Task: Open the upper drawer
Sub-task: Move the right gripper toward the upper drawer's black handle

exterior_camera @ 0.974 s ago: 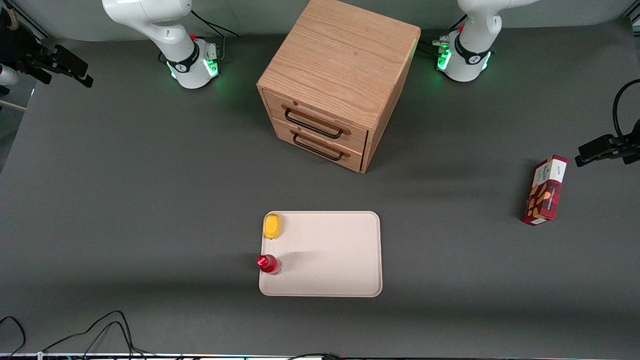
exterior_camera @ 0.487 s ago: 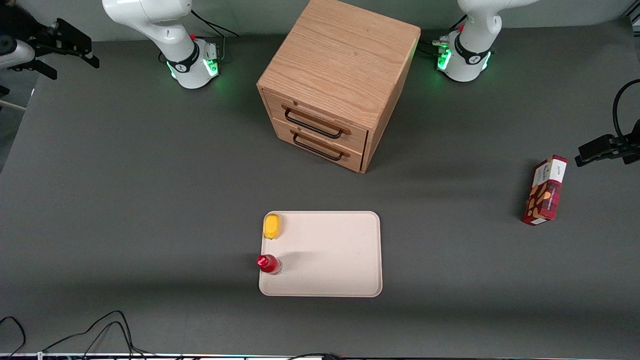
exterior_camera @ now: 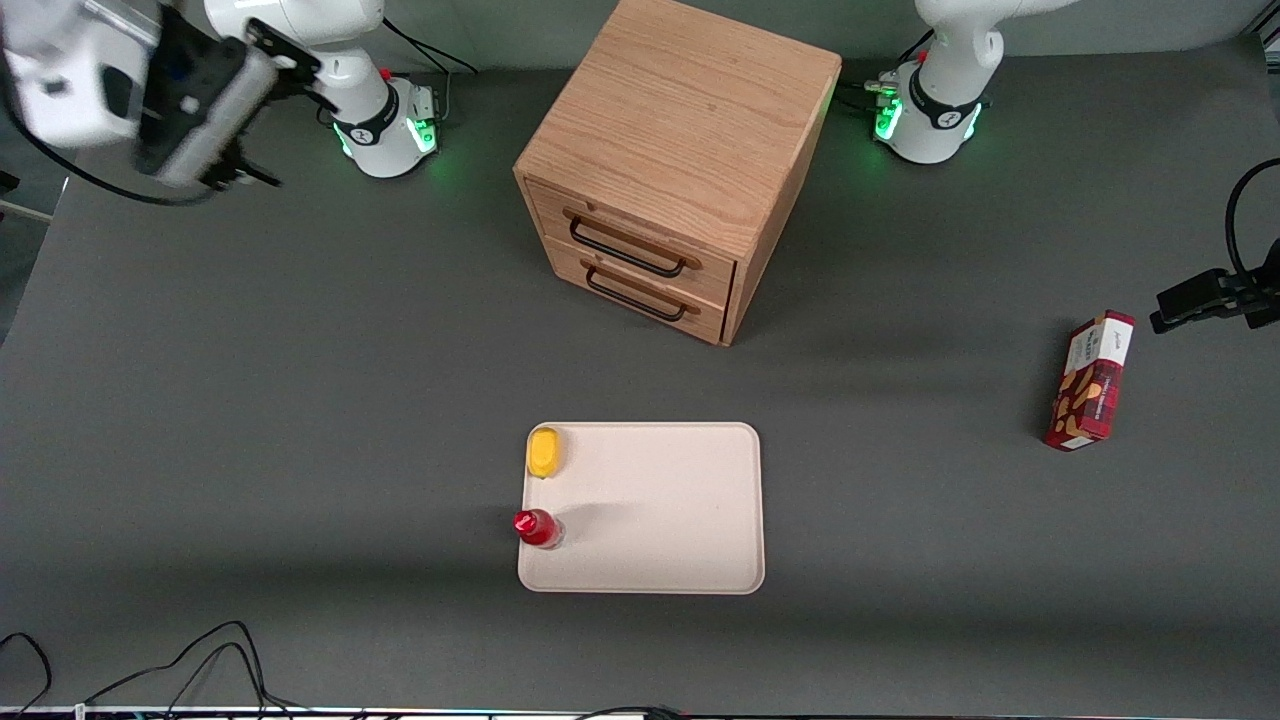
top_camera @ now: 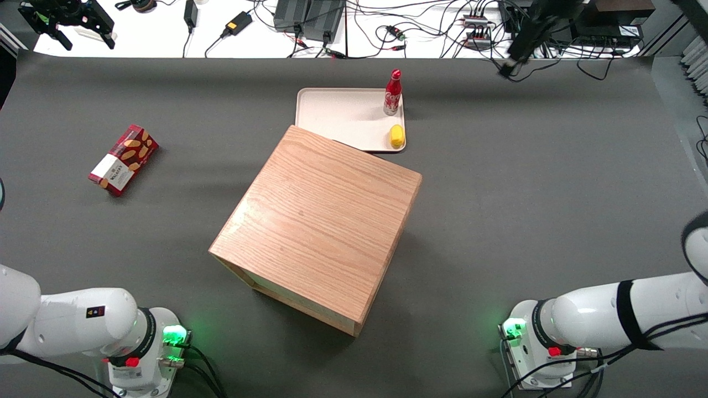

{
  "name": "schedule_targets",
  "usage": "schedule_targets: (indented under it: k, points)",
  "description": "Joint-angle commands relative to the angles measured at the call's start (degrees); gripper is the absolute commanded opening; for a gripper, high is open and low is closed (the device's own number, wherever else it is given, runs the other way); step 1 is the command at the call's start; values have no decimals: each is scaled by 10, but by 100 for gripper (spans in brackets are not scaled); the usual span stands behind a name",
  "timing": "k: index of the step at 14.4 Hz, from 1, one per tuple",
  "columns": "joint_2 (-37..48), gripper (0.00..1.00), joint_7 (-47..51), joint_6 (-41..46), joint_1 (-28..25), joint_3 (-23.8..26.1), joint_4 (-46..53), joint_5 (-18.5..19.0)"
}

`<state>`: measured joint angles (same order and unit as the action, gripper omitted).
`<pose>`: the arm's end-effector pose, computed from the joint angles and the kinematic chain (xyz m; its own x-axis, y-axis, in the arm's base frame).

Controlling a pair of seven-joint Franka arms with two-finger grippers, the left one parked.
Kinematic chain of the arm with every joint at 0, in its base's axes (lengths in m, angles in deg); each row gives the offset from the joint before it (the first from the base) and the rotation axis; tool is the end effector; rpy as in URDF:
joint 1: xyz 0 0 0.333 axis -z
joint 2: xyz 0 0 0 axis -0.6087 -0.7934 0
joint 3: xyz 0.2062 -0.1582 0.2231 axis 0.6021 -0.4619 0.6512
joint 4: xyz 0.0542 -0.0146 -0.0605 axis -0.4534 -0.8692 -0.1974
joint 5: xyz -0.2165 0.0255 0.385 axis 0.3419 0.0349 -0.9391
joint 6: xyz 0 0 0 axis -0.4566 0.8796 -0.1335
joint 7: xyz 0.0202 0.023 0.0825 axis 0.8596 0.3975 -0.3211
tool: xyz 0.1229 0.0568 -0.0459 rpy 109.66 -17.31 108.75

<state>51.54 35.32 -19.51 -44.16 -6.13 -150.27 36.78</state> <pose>0.5121 0.2061 0.6659 0.6652 0.7465 0.0149 0.6906 -0.6076 -0.3923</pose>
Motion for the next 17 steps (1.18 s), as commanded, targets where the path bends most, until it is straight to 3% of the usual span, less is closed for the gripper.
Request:
schedule_targets:
  k: [1,7,17]
  points:
    - [-87,100,-45,-8,1,24,36,-58]
    - [-211,100,-30,-140,0,142,18,-53]
    - [-238,100,0,-331,-37,178,-103,-51]
